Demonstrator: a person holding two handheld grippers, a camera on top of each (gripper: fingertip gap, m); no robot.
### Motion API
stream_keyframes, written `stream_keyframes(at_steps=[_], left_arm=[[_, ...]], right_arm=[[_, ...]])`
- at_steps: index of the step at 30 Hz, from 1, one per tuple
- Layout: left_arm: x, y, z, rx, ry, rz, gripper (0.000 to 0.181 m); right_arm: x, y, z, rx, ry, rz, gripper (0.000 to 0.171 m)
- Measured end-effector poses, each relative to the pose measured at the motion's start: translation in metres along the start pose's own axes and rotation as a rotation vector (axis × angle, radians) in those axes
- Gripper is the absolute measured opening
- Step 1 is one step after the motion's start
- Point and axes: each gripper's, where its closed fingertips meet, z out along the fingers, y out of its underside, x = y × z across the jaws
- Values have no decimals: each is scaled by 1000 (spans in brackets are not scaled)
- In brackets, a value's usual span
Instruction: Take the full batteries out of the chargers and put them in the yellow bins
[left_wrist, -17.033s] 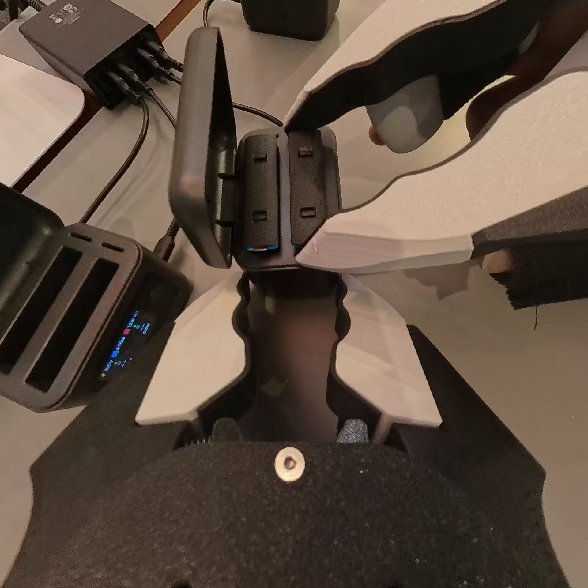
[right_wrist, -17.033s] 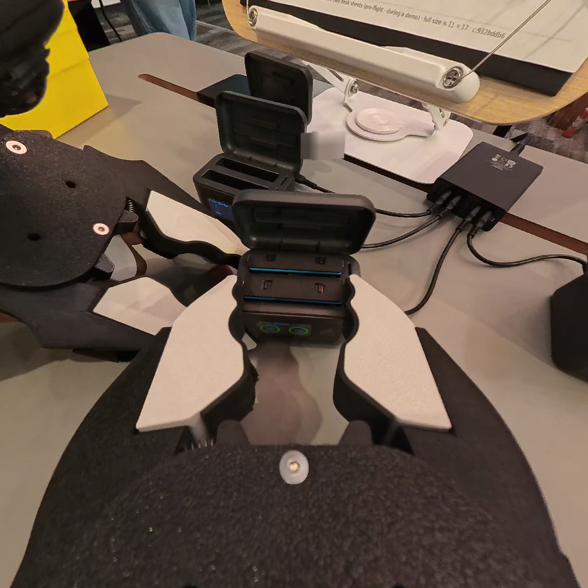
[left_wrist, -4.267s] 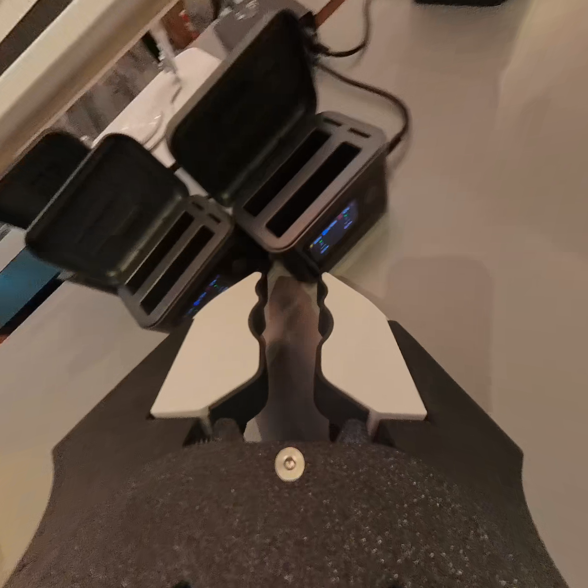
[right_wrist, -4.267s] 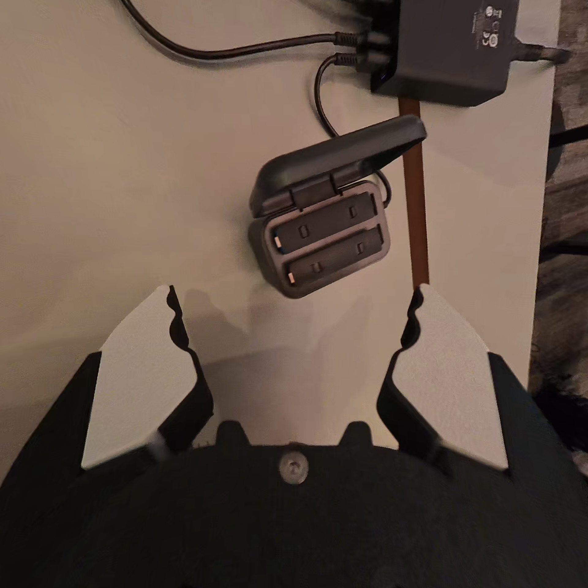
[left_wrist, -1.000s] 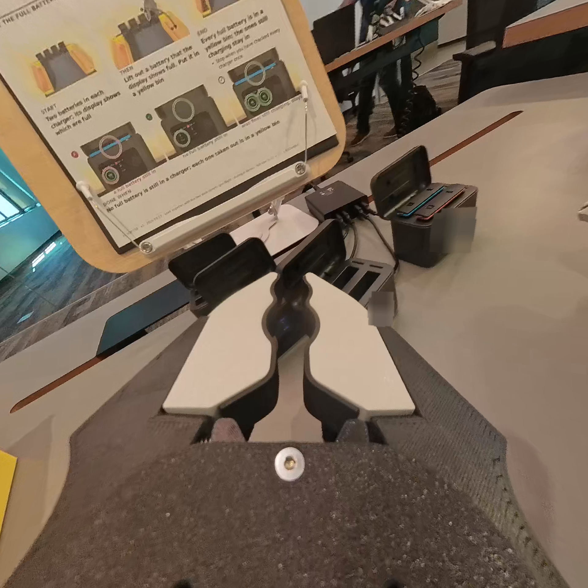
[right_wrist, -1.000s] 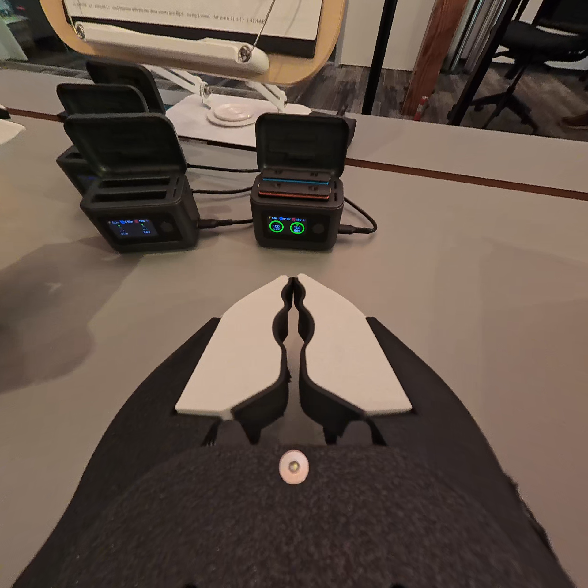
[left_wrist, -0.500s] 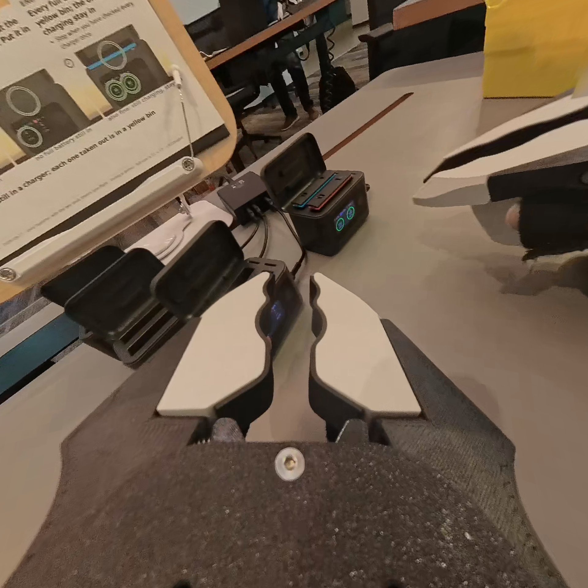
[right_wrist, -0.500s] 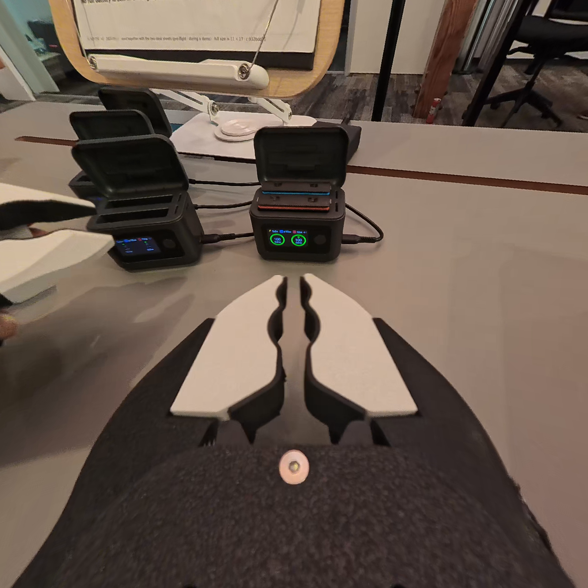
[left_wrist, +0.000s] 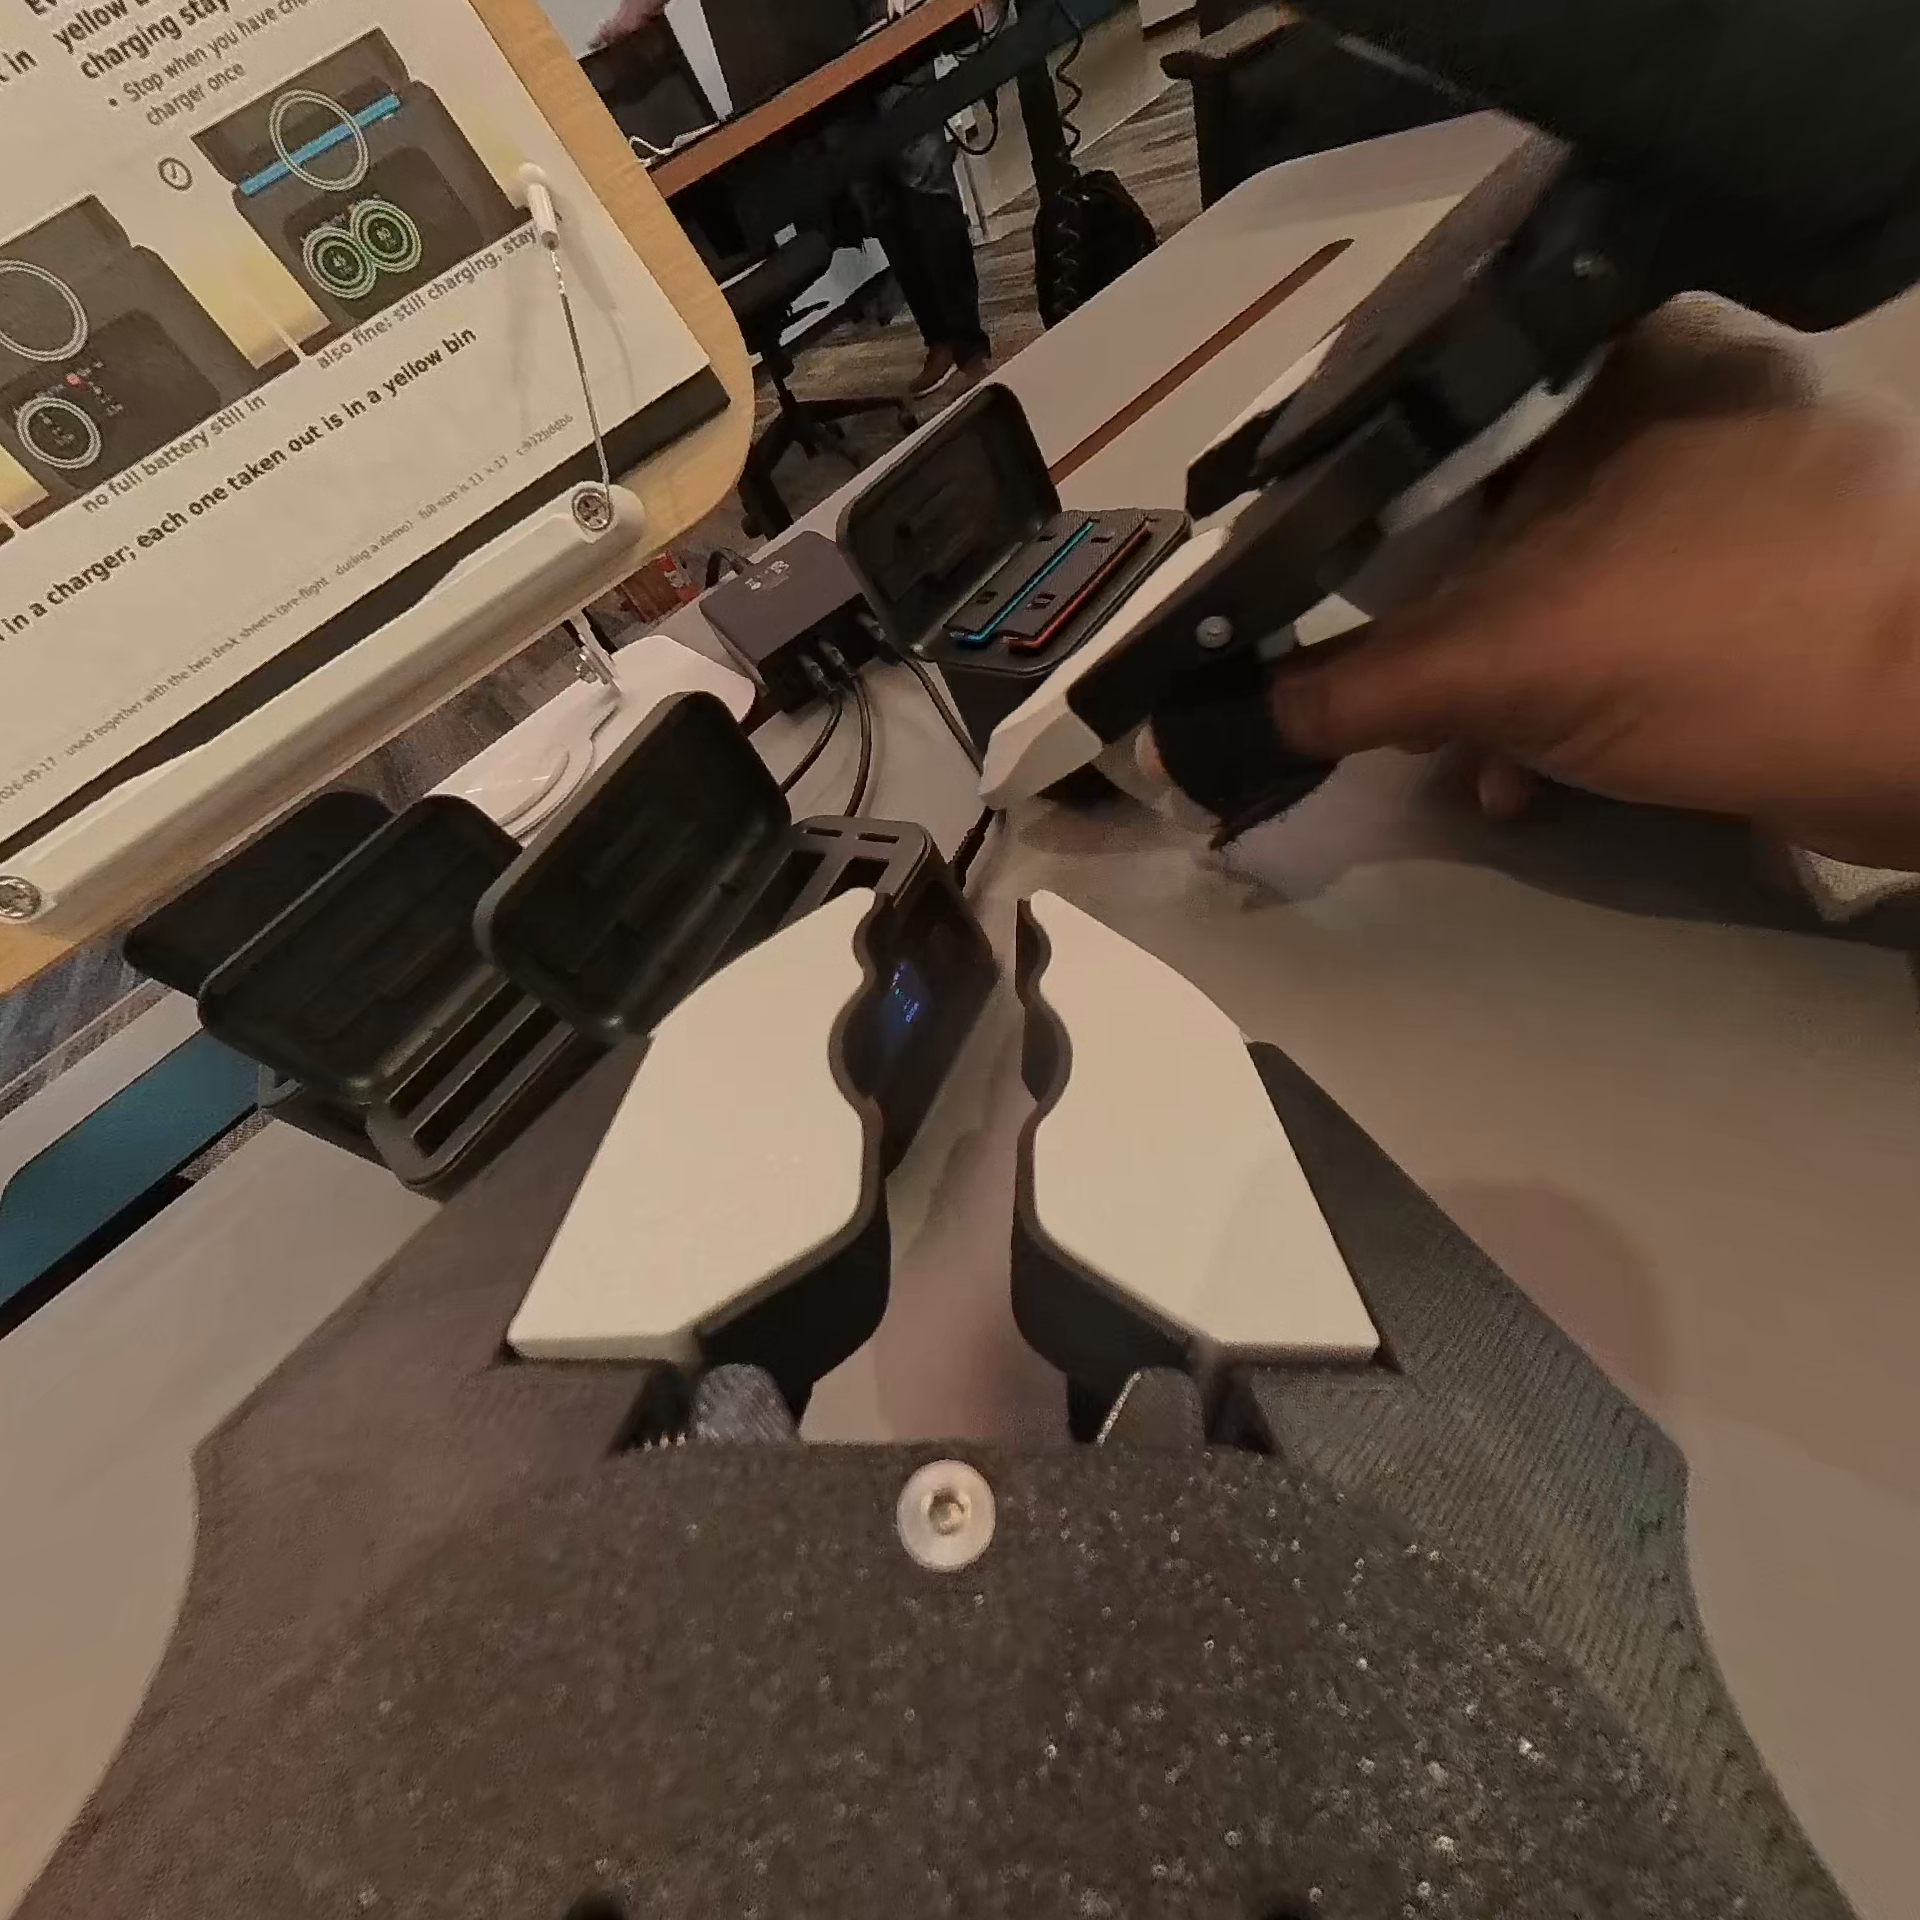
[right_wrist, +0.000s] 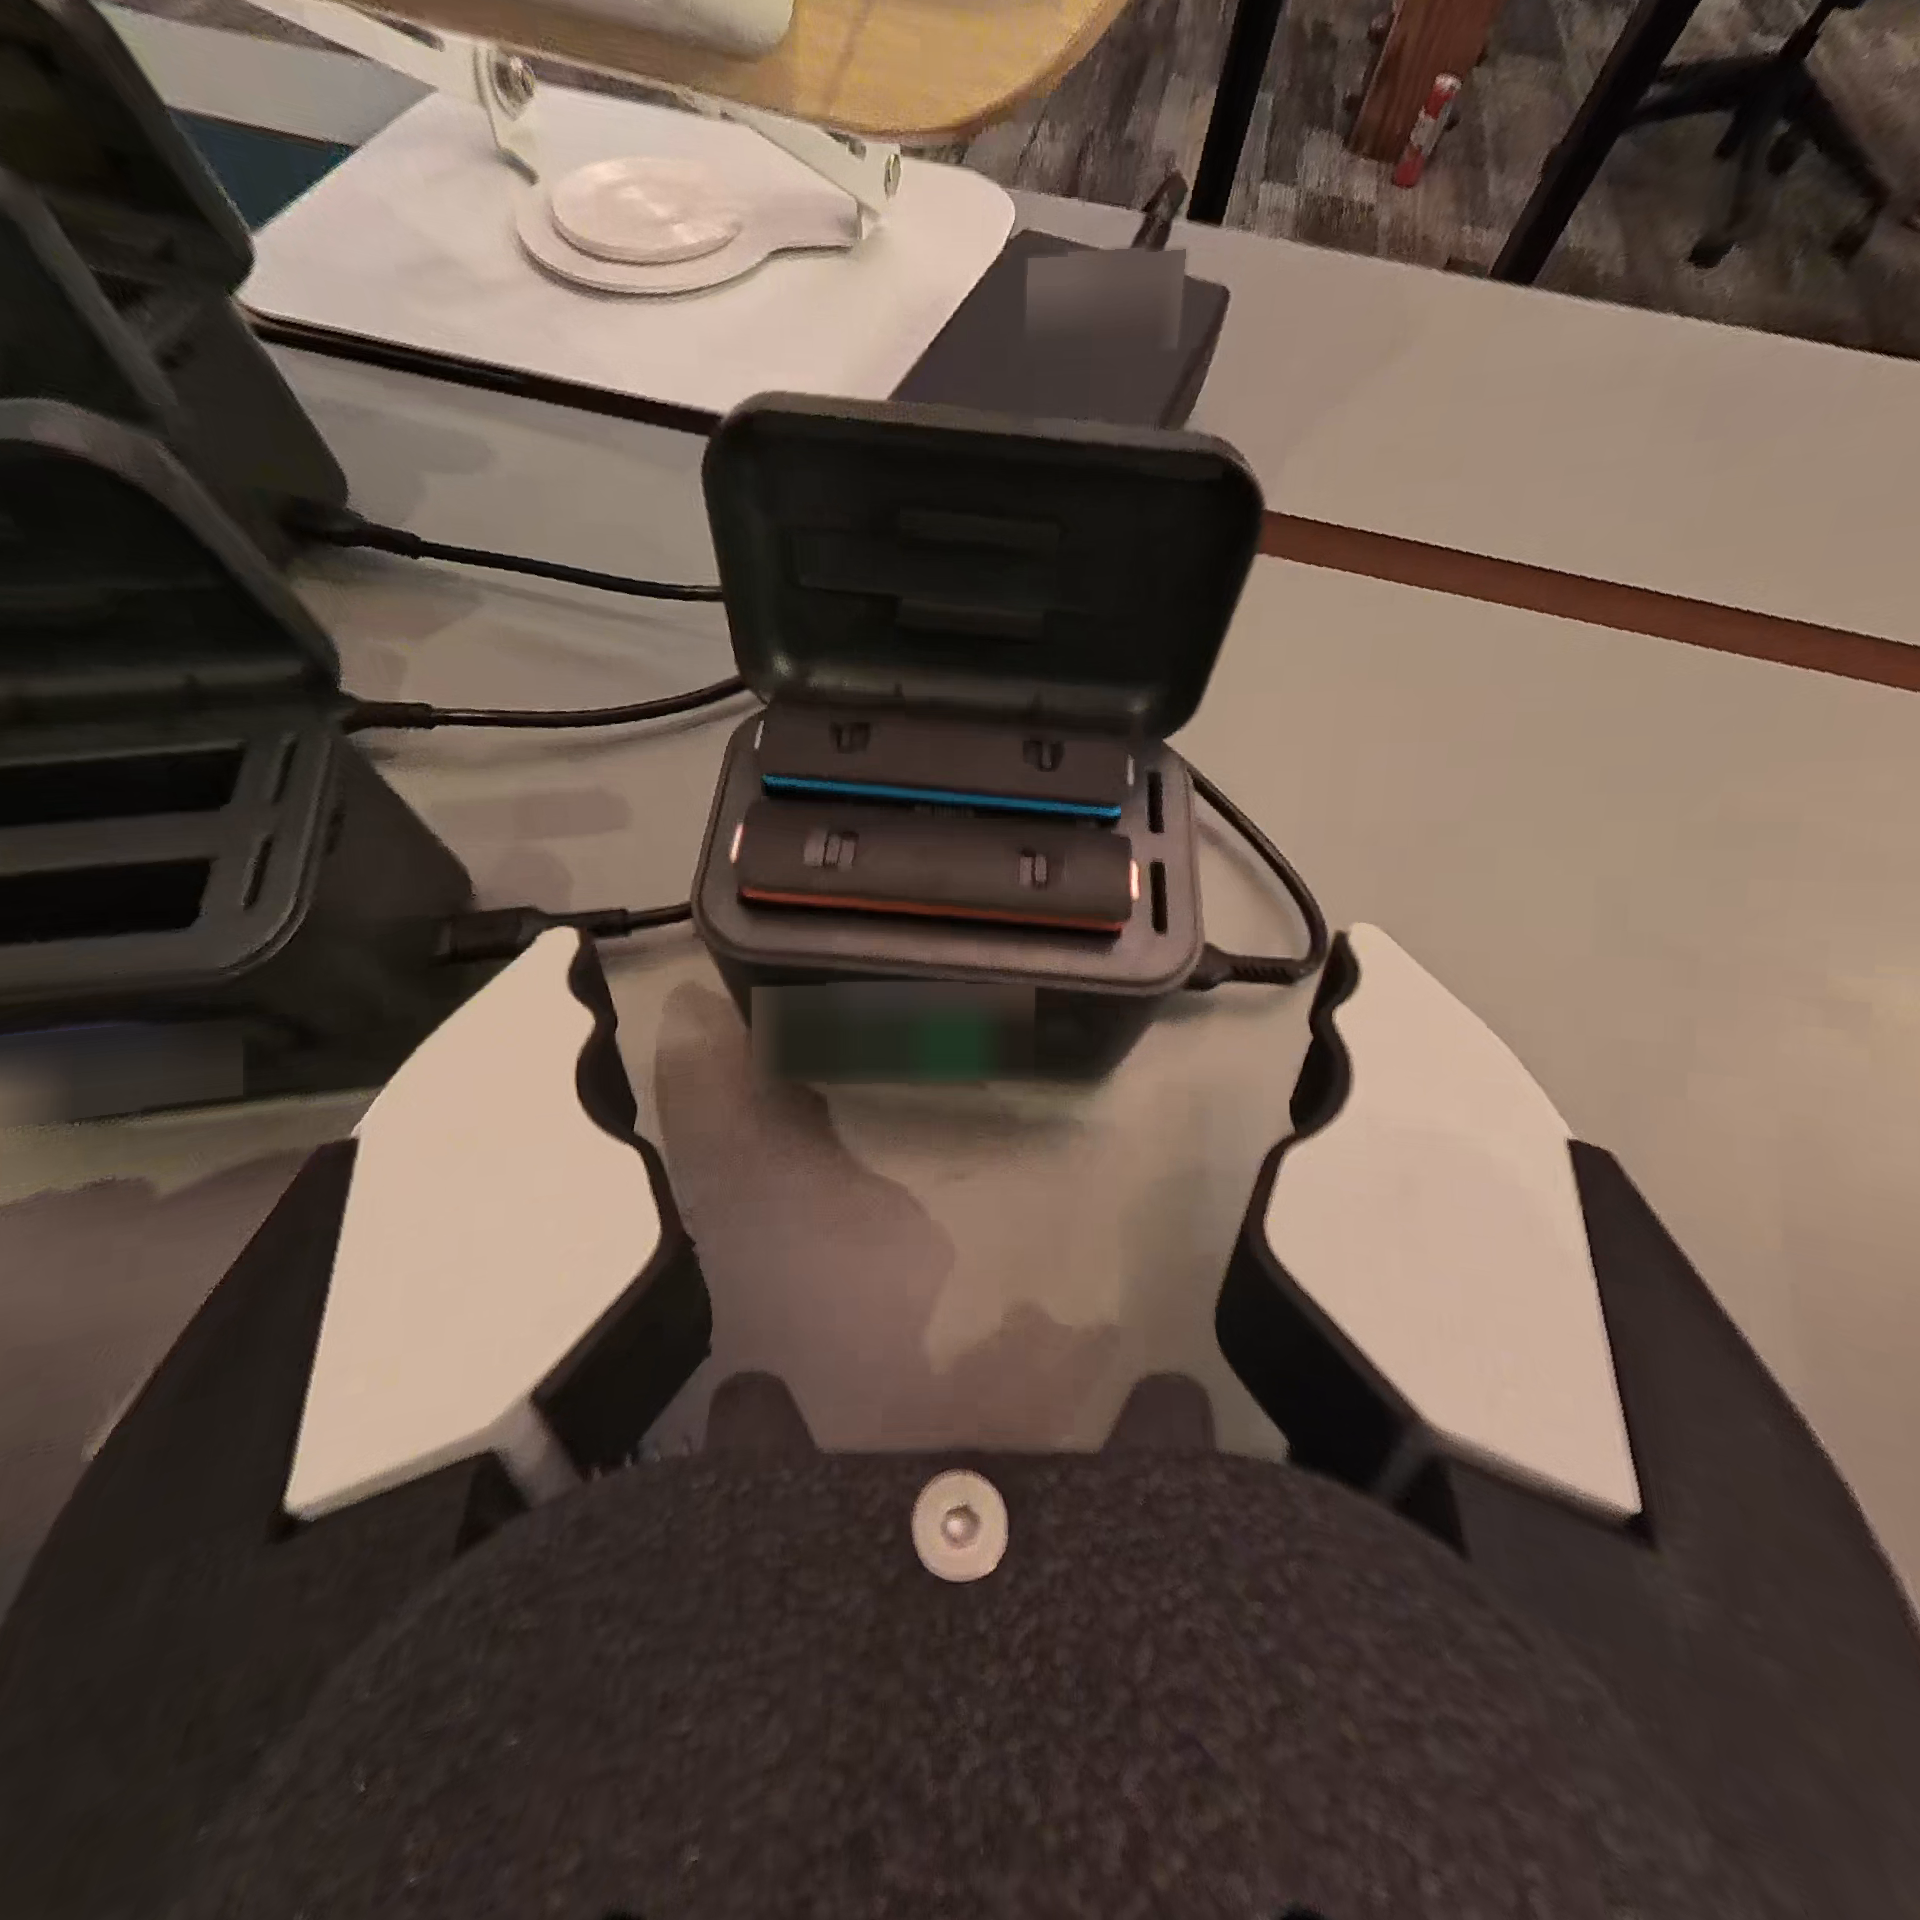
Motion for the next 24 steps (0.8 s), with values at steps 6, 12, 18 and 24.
stream_keyframes(at_steps=[6, 12, 18, 24], left_arm=[[17, 0, 3, -17, 96, -20, 19], [33, 11, 23, -140, 131, 6, 23], [19, 29, 34, -260, 80, -36, 42], [16, 39, 38, -318, 137, -111, 64]], right_arm=[[-4, 1, 17, -68, -57, 9, 101], [-24, 0, 13, -53, -149, -43, 96], [-59, 0, 0, -28, -326, -118, 95], [-85, 5, -20, -61, -557, -126, 95]])
